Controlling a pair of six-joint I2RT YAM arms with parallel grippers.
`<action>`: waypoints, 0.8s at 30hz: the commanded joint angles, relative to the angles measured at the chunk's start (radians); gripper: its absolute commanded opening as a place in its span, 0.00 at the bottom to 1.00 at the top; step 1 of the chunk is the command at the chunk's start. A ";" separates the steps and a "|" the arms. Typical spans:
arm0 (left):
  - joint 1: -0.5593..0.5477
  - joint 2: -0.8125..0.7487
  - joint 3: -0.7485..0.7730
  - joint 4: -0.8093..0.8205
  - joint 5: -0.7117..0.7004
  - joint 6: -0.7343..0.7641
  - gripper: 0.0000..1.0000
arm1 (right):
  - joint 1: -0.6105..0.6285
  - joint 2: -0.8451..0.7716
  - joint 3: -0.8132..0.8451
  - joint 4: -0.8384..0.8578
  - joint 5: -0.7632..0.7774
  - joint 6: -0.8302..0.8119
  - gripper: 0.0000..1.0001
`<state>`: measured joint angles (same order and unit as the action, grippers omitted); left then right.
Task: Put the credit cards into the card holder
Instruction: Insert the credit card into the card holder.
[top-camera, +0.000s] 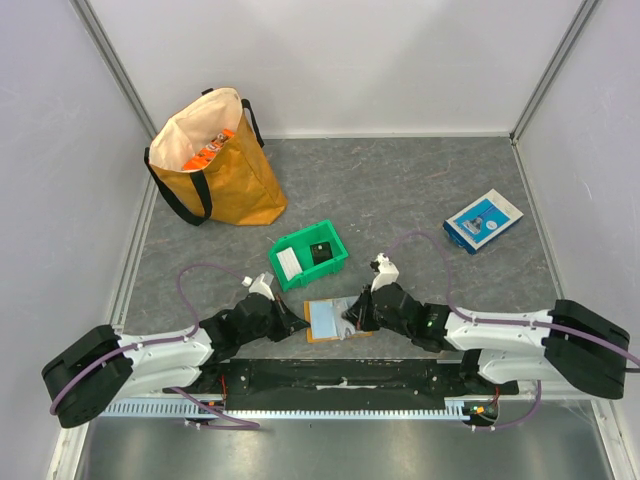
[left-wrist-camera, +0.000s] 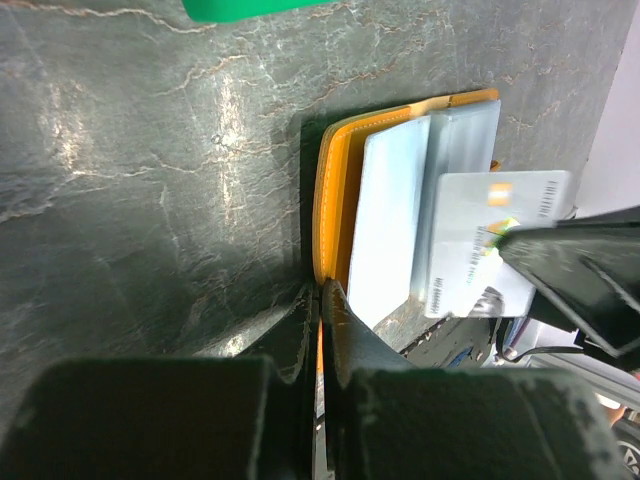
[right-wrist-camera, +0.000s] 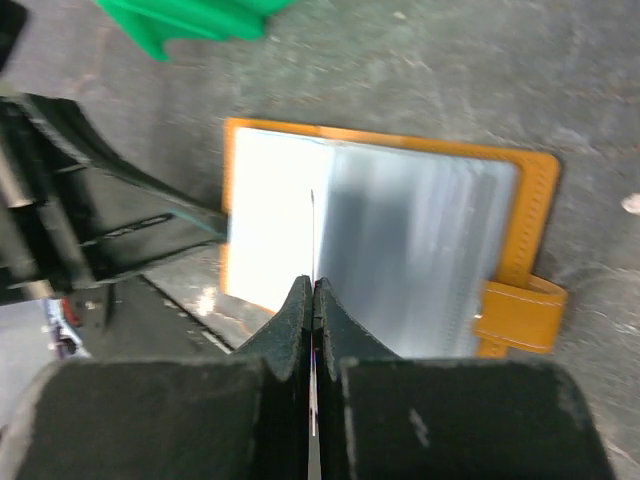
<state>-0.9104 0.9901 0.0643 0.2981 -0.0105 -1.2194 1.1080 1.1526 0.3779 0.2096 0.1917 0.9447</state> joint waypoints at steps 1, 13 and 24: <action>-0.004 0.001 -0.050 -0.062 -0.034 0.015 0.02 | 0.000 0.053 -0.030 0.099 0.057 0.045 0.00; -0.004 0.008 -0.047 -0.057 -0.026 0.024 0.02 | 0.000 0.176 -0.089 0.208 0.133 0.094 0.00; -0.004 0.024 -0.044 -0.042 -0.025 0.027 0.02 | 0.003 0.260 -0.091 0.283 0.066 0.098 0.00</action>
<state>-0.9104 0.9943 0.0643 0.3008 -0.0086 -1.2190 1.1076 1.3792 0.3073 0.5076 0.2665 1.0401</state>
